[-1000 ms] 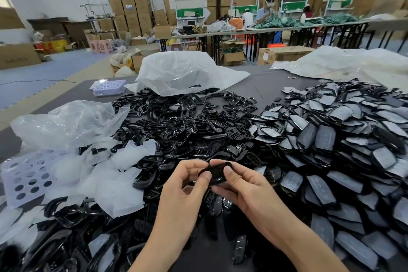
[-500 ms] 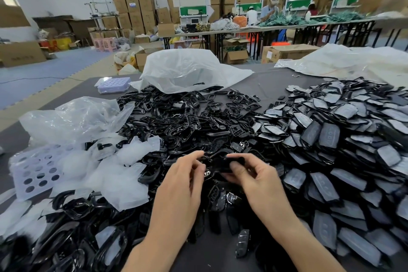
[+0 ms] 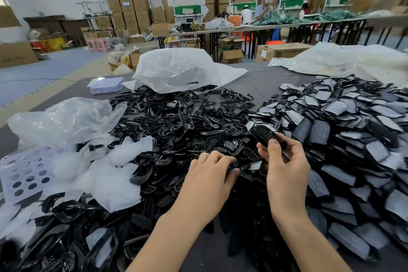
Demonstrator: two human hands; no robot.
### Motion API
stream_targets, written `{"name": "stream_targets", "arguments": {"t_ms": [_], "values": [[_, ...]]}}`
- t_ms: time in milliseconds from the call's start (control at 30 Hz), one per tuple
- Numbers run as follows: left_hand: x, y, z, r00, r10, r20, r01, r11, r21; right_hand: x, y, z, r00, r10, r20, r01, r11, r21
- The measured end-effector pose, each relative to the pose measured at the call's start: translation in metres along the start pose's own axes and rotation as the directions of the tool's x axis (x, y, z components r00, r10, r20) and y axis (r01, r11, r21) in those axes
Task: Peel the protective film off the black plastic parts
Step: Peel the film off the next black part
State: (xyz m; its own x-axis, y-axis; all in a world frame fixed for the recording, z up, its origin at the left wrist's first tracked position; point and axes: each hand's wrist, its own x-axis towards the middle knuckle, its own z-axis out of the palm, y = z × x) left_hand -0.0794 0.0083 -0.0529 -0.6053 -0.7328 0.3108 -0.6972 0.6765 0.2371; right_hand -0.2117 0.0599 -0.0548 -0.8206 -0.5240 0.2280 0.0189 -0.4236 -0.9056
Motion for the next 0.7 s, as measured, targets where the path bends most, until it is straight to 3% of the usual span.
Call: {"name": "stream_targets", "arguments": {"t_ms": [67,133,233,333,533,700], "values": [[0.005,0.000,-0.003,1.000,0.014,-0.019,-0.014,1.000,0.003,0.001,0.000,-0.002,1.000,-0.004,-0.013,0.004,1.000,0.012],[0.000,-0.017,-0.015,0.990,-0.013,-0.142,0.019,0.999,0.045,0.000,0.002,-0.002,1.000,-0.011,0.019,0.011,1.000,-0.003],[-0.008,-0.069,-0.035,0.919,-0.216,-0.329,0.278,0.948,0.153,-0.009,0.006,0.003,0.986,-0.046,0.161,0.057,0.996,-0.065],[-0.015,-0.112,-0.046,0.871,-0.446,-0.208,0.491,0.814,0.310,-0.023,0.013,0.009,0.947,-0.044,0.317,0.106,0.978,-0.179],[-0.011,-0.116,-0.049,0.892,-0.417,-0.175,0.452,0.802,0.392,-0.028,0.015,0.008,0.926,-0.021,0.378,0.132,0.954,-0.270],[-0.014,-0.105,-0.056,0.854,-0.438,-0.282,0.486,0.864,0.132,-0.029,0.013,0.008,0.927,0.017,0.374,0.087,0.962,-0.260]]}}
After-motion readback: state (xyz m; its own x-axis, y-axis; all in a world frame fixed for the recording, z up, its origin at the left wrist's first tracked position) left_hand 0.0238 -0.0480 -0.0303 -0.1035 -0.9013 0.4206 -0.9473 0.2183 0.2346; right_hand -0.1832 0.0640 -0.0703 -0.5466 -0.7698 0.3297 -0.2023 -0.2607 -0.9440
